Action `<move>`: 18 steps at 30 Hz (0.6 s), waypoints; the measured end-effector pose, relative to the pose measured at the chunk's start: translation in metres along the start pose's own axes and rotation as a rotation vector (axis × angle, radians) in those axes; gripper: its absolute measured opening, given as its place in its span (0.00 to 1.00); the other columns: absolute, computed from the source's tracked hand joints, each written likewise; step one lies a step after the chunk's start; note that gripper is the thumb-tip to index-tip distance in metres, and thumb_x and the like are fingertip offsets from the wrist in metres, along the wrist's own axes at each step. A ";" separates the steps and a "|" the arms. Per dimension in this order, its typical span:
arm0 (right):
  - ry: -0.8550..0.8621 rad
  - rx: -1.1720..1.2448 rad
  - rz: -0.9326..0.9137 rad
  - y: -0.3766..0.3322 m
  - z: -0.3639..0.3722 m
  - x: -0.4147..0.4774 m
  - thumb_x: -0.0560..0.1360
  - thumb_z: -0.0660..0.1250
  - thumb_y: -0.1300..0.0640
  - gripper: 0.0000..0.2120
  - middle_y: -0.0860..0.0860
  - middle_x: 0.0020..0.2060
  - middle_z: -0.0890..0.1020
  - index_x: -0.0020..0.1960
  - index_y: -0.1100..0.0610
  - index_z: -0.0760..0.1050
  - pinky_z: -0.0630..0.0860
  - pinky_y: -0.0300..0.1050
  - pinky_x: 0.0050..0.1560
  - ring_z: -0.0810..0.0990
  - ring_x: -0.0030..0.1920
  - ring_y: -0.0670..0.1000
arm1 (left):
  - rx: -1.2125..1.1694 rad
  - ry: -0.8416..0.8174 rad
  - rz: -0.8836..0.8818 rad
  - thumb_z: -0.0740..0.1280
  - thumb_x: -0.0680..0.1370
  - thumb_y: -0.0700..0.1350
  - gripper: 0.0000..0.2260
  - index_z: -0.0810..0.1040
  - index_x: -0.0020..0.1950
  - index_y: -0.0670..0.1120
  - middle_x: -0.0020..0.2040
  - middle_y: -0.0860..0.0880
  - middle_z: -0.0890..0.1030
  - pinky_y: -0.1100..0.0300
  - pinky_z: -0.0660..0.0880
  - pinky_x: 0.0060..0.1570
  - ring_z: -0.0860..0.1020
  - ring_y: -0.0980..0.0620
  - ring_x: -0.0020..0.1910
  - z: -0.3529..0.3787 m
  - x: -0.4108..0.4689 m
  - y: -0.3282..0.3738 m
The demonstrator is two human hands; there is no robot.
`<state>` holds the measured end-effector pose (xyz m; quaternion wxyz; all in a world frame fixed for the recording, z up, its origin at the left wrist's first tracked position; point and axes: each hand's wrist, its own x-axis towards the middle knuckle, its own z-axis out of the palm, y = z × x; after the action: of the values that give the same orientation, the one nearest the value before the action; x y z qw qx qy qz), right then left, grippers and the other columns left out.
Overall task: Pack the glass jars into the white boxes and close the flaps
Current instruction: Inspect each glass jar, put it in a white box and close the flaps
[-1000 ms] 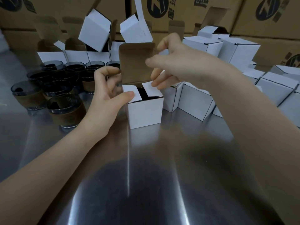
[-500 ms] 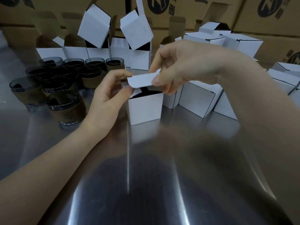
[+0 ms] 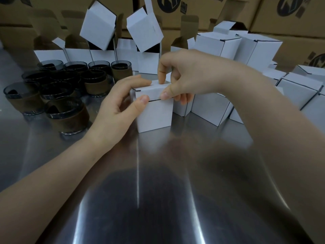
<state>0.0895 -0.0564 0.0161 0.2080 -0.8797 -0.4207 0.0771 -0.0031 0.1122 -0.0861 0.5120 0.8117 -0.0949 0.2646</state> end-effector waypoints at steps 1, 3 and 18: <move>0.002 -0.012 -0.006 -0.001 0.001 0.000 0.72 0.75 0.54 0.12 0.47 0.28 0.80 0.45 0.50 0.70 0.80 0.41 0.31 0.82 0.27 0.46 | 0.012 -0.007 0.006 0.62 0.78 0.47 0.13 0.74 0.62 0.55 0.66 0.51 0.73 0.56 0.69 0.68 0.70 0.55 0.69 0.000 0.000 -0.001; 0.006 -0.040 -0.016 -0.001 0.002 0.001 0.72 0.74 0.54 0.12 0.48 0.29 0.81 0.45 0.50 0.70 0.80 0.40 0.30 0.82 0.27 0.47 | 0.016 -0.023 0.006 0.61 0.78 0.47 0.13 0.73 0.61 0.59 0.68 0.53 0.71 0.61 0.66 0.69 0.67 0.57 0.71 0.000 0.001 -0.001; -0.065 0.051 -0.016 0.004 0.004 0.004 0.71 0.75 0.56 0.11 0.53 0.28 0.82 0.45 0.54 0.72 0.82 0.47 0.32 0.83 0.27 0.52 | -0.017 -0.038 -0.037 0.61 0.75 0.45 0.11 0.76 0.54 0.57 0.69 0.49 0.70 0.73 0.63 0.63 0.65 0.64 0.70 0.000 0.003 -0.002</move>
<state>0.0937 -0.0541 0.0107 0.2171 -0.8677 -0.4322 0.1149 -0.0001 0.1137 -0.0863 0.5219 0.8137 -0.0918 0.2388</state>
